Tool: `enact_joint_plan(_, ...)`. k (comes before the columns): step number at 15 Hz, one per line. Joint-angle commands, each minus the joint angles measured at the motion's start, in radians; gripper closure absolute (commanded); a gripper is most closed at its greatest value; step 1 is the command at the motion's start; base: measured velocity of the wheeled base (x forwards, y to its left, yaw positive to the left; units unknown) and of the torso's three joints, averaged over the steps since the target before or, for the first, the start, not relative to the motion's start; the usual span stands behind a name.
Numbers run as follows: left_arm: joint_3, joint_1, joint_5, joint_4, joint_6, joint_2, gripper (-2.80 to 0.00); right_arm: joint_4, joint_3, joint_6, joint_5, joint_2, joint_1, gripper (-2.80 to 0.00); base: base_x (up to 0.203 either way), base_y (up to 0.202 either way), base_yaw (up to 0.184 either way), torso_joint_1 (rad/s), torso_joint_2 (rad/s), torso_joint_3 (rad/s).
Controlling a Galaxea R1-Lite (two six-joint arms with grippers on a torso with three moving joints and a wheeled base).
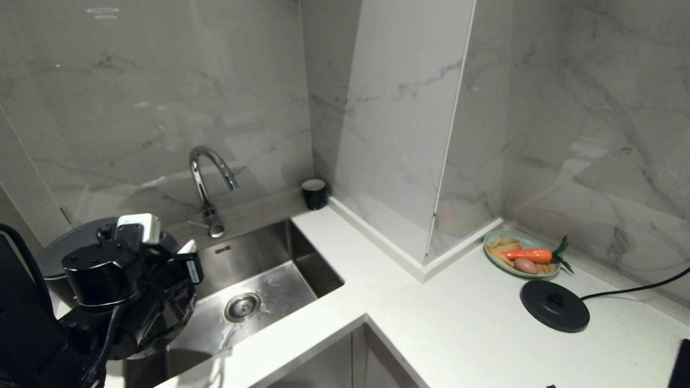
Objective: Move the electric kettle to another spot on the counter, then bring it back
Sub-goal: Place it on the power base
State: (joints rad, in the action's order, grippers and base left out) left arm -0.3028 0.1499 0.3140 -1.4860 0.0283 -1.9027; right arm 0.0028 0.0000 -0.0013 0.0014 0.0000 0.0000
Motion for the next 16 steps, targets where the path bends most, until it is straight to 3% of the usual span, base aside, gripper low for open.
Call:
enact_joint_plan(1,-0.008,0.033,0.003,-0.010,-0.001,0.007,0.00,0.000,0.000,0.000,0.001,0.002,0.000,0.00,0.000,0.000,0.000,0.000,0.00,0.000)
enact_joint_plan(9,0.007,0.046,0.005,-0.011,0.002,0.013,0.00,0.000,0.000,0.000,0.000,0.002,0.000,0.00,0.001,0.004,-0.015,0.000,0.00,0.001)
enact_joint_plan(16,0.010,0.046,0.005,-0.014,0.002,0.022,0.00,0.000,0.000,0.000,0.000,0.002,0.000,0.00,0.002,0.008,-0.170,0.003,0.00,0.005)
